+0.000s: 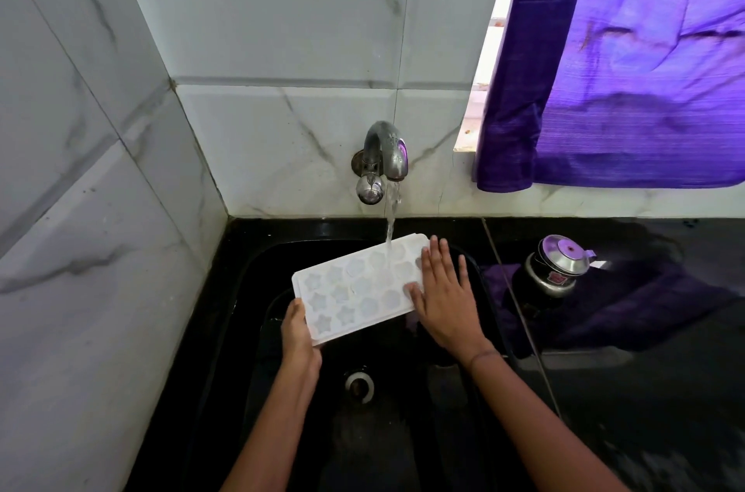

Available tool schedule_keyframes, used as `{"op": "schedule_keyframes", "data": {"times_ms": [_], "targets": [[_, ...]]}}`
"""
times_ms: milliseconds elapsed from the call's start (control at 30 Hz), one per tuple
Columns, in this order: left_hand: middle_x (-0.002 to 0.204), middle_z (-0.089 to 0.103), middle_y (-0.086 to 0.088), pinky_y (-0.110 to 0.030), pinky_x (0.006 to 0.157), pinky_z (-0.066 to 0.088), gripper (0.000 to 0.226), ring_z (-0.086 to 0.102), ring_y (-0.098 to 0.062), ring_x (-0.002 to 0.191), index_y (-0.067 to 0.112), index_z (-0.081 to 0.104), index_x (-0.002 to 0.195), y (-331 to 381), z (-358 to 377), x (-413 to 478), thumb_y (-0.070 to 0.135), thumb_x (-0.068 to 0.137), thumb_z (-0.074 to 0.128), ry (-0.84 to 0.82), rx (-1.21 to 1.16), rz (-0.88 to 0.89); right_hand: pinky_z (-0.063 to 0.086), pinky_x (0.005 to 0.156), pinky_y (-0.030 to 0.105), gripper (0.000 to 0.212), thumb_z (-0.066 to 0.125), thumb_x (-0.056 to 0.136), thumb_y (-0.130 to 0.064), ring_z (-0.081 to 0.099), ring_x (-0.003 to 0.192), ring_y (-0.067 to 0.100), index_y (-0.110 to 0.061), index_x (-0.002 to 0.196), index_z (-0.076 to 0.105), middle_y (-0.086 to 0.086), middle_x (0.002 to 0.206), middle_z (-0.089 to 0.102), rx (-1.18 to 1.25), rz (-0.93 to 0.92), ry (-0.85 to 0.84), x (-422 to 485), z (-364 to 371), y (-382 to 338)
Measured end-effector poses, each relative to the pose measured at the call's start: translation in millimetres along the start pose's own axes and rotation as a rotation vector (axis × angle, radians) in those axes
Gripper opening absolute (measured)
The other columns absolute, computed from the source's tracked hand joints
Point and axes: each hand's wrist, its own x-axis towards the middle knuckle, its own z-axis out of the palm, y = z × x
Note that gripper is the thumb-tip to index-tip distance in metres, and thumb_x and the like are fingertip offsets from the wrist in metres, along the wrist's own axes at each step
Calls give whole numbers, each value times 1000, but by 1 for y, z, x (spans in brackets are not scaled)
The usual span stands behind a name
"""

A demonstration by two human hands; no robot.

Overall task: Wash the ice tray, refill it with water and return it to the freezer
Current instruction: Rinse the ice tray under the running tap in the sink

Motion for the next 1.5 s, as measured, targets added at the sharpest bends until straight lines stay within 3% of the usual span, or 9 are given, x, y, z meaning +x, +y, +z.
{"op": "schedule_keyframes", "data": {"times_ms": [167, 300, 567, 767, 933, 1033, 1167, 1233, 1500], "targets": [[90, 62, -15, -26, 49, 55, 22, 68, -15, 58, 14, 59, 89, -9, 15, -5, 13, 98, 39, -76, -8, -38, 5, 119, 43, 67, 23, 93, -36, 13, 145, 31, 4, 146, 22, 21, 155, 14, 82, -41, 5, 10, 5, -69], [95, 65, -8, -24, 72, 49, 33, 63, -14, 83, 12, 60, 106, -14, 20, -16, 18, 102, 28, -188, -46, -84, 33, 111, 37, 58, 24, 89, -25, 36, 138, 24, -3, 137, 47, 13, 147, 41, 102, -309, -106, -4, 22, -118], [91, 61, -15, -27, 53, 56, 30, 67, -19, 56, 9, 58, 96, 14, -2, 17, 25, 99, 33, 37, -74, -38, 18, 115, 35, 57, 28, 94, -40, 26, 143, 17, -15, 145, 33, 4, 153, 33, -43, -683, -83, -31, 32, -87], [105, 63, -15, -38, 71, 52, 29, 62, -25, 77, 9, 59, 117, 22, -10, 16, 23, 97, 42, 80, -7, 24, 15, 114, 41, 60, 28, 97, -49, 20, 145, 17, -18, 149, 26, 1, 156, 25, -74, -567, -1, -26, 33, -31], [103, 62, -11, -34, 63, 49, 33, 60, -22, 74, 9, 58, 120, 23, -31, 14, 28, 99, 41, 145, -3, 14, 13, 114, 48, 62, 9, 97, -57, 19, 145, 21, -26, 146, 29, 2, 156, 22, -24, -314, -12, 4, 26, 19], [95, 64, -9, -35, 62, 50, 32, 60, -24, 74, 9, 58, 117, 19, -41, 14, 29, 98, 42, 175, 17, -17, 32, 111, 44, 66, 11, 95, -60, 27, 142, 21, -24, 146, 32, 2, 156, 26, 110, -260, -46, 30, 15, 23], [114, 62, -18, -37, 70, 52, 38, 61, -33, 88, 5, 56, 124, 11, -50, 10, 28, 98, 43, 187, 50, -43, 52, 76, 36, 59, 31, 93, -59, 60, 99, 17, -16, 132, 44, 1, 108, 62, 530, 20, 14, 87, -11, -12], [119, 61, -21, -37, 70, 52, 38, 61, -35, 95, 3, 55, 125, 7, -49, 6, 27, 98, 43, 181, 57, -42, 46, 64, 33, 58, 32, 91, -65, 56, 70, 13, -13, 108, 54, -2, 76, 58, 669, 106, 13, 119, -24, -37], [121, 61, -21, -53, 94, 47, 36, 59, -40, 108, 6, 57, 122, -10, -45, 2, 28, 97, 44, 170, 92, -76, 55, 76, 33, 59, 38, 86, -62, 67, 80, 25, -11, 98, 65, 9, 90, 67, 656, 355, -282, 188, -31, -61]]}}
